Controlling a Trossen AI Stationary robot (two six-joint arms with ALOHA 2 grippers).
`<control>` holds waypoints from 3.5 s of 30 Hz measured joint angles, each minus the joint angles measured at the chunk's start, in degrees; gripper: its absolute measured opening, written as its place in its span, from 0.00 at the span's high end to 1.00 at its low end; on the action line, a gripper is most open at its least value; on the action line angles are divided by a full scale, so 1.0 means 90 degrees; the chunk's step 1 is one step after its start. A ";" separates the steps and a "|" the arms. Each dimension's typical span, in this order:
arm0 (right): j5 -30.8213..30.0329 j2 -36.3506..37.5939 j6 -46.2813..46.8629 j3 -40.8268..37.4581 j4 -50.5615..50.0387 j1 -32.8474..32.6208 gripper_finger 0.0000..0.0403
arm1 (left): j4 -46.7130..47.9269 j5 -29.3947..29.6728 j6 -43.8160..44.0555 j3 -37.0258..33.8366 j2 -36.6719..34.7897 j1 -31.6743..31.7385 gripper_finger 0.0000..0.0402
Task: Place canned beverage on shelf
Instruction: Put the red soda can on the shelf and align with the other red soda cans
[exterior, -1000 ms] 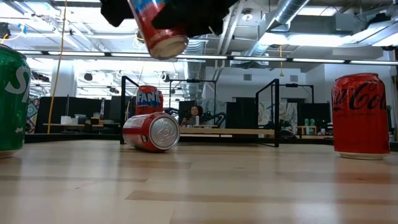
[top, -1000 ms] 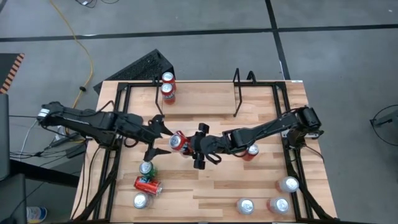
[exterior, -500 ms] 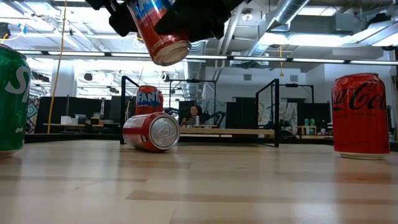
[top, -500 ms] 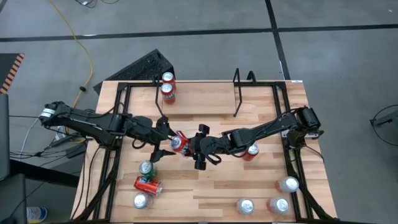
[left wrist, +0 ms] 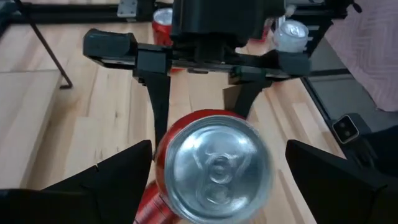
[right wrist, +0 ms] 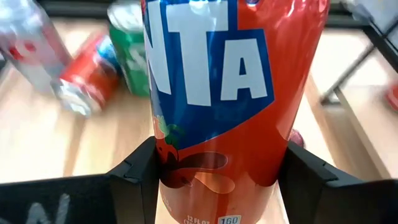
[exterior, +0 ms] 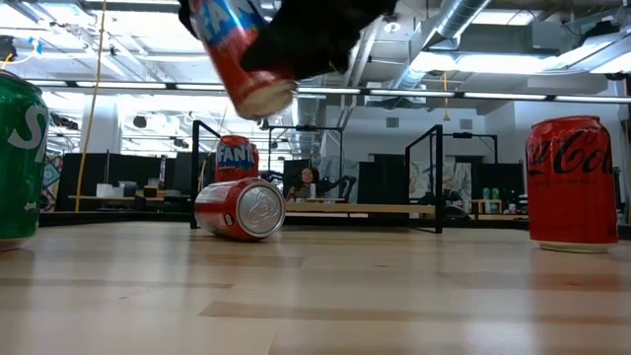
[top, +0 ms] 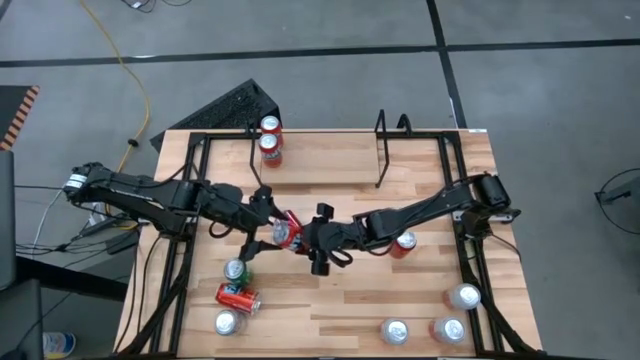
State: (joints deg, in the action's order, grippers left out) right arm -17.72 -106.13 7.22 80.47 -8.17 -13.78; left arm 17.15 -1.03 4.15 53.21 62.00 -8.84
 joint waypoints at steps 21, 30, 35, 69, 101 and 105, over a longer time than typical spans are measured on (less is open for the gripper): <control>0.0173 -0.0014 -0.0016 0.0000 0.0113 0.0044 0.43 | 0.0278 -0.0306 0.0183 -0.0005 0.0636 0.0000 0.12; 0.0319 -0.0014 -0.0012 0.0000 0.0096 0.0041 0.43 | 0.0314 -0.0455 0.0194 0.0219 0.0634 0.0000 0.12; 0.0319 -0.0014 -0.0012 0.0000 0.0095 0.0046 0.43 | 0.0528 -0.0478 0.0116 0.0467 0.0786 0.0000 0.12; 0.0288 0.0010 0.0200 0.0021 -0.0130 0.0024 0.43 | 0.1980 -0.0681 -0.0132 0.1666 0.1722 -0.0006 0.18; 0.0341 -0.0021 0.0100 -0.0013 -0.0253 0.0068 0.43 | 0.2280 -0.0967 -0.0223 0.1909 0.1629 -0.0017 0.11; 0.0336 -0.0021 0.0074 -0.0013 -0.0235 0.0068 0.43 | 0.2292 -0.0971 -0.0188 0.1911 0.1559 -0.0017 0.11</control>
State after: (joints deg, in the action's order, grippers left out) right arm -14.70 -106.32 7.89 80.36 -10.29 -13.17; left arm 37.78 -9.77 2.46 70.41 76.02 -8.99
